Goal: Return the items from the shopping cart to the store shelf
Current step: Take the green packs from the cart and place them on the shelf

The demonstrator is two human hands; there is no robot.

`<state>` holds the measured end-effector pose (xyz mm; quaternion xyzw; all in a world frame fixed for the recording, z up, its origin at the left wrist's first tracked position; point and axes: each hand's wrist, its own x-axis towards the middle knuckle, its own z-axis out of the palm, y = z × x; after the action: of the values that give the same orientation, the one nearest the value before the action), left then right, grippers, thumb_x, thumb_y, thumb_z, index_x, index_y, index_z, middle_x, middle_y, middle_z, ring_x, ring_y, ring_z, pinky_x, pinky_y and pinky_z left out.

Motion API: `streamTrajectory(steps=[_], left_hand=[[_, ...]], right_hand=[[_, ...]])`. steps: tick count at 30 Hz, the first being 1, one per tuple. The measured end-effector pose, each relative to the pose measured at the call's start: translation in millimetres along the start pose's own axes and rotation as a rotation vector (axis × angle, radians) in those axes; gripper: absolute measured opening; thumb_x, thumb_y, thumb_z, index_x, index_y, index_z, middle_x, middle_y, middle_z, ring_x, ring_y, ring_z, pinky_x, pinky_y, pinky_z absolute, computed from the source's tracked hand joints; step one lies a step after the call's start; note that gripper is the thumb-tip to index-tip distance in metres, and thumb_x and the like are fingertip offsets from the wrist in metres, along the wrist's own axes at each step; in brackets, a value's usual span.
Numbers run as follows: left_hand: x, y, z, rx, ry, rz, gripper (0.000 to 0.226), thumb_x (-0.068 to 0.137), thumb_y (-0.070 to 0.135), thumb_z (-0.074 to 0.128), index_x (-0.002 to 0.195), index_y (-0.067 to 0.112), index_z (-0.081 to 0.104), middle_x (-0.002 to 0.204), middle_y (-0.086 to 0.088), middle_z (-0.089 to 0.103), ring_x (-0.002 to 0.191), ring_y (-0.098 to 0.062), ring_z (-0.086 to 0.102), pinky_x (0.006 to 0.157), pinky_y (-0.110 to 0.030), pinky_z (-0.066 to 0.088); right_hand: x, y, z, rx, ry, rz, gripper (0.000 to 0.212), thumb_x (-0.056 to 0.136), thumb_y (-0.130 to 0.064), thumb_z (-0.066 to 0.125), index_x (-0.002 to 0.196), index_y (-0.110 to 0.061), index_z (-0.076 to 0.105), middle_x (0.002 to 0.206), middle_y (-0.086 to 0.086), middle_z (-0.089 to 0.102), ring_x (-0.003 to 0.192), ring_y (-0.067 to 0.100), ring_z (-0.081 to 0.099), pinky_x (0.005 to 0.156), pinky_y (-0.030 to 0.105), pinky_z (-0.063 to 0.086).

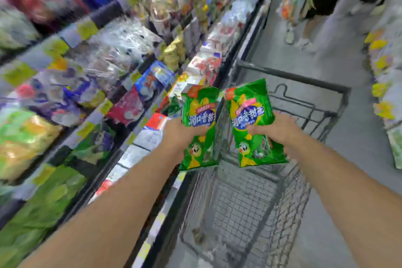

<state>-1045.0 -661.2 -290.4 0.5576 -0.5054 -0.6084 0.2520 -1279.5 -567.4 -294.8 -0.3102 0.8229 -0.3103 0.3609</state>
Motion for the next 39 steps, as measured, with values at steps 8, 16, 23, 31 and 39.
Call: streamTrajectory(steps=[8, 16, 23, 31, 39], left_hand=[[-145.5, 58.9, -107.1, -0.263, 0.418, 0.126, 0.024, 0.072, 0.000, 0.081, 0.094, 0.001, 0.073, 0.073, -0.010, 0.075, 0.059, -0.022, 0.072, 0.056, -0.039, 0.061], [-336.9, 0.3, -199.6, -0.328, 0.853, 0.107, 0.027, 0.067, 0.012, 0.088, 0.090, 0.009, 0.074, 0.085, -0.012, 0.077, 0.083, -0.032, 0.074, 0.074, -0.047, 0.059], [-516.5, -75.9, -277.0, -0.504, 1.155, 0.106, 0.033, 0.070, 0.009, 0.085, 0.100, 0.003, 0.072, 0.088, -0.017, 0.076, 0.074, -0.030, 0.073, 0.067, -0.047, 0.060], [-719.9, -190.1, -367.5, -0.550, 1.438, 0.079, 0.028, 0.071, 0.005, 0.083, 0.097, 0.002, 0.073, 0.089, -0.014, 0.076, 0.067, -0.024, 0.070, 0.056, -0.030, 0.055], [-895.3, -275.5, -450.6, -0.591, 1.632, 0.022, 0.027, 0.073, 0.011, 0.085, 0.094, 0.008, 0.069, 0.076, -0.002, 0.070, 0.073, -0.022, 0.065, 0.069, -0.037, 0.055]], right_hand=[[-83.5, -119.6, 10.4, -0.035, -0.182, -0.412, 0.045, 0.055, -0.034, 0.095, 0.089, -0.012, 0.076, 0.090, 0.013, 0.077, 0.079, 0.027, 0.070, 0.068, 0.034, 0.052], [-235.4, -176.6, 109.6, -0.009, -0.643, -0.736, 0.054, 0.045, -0.045, 0.096, 0.084, -0.022, 0.067, 0.086, 0.003, 0.074, 0.082, 0.022, 0.071, 0.075, 0.040, 0.059], [-406.8, -197.1, 216.9, -0.106, -0.903, -0.937, 0.029, 0.062, -0.023, 0.094, 0.080, -0.018, 0.072, 0.075, -0.002, 0.076, 0.067, 0.015, 0.072, 0.067, 0.035, 0.062], [-646.1, -176.2, 356.1, -0.180, -1.186, -1.047, 0.027, 0.063, -0.022, 0.093, 0.082, -0.016, 0.075, 0.070, -0.004, 0.076, 0.063, 0.008, 0.071, 0.055, 0.022, 0.055], [-855.3, -146.5, 463.1, -0.194, -1.358, -1.067, 0.025, 0.065, -0.021, 0.092, 0.082, -0.018, 0.074, 0.077, 0.003, 0.076, 0.068, 0.018, 0.069, 0.061, 0.029, 0.055]])
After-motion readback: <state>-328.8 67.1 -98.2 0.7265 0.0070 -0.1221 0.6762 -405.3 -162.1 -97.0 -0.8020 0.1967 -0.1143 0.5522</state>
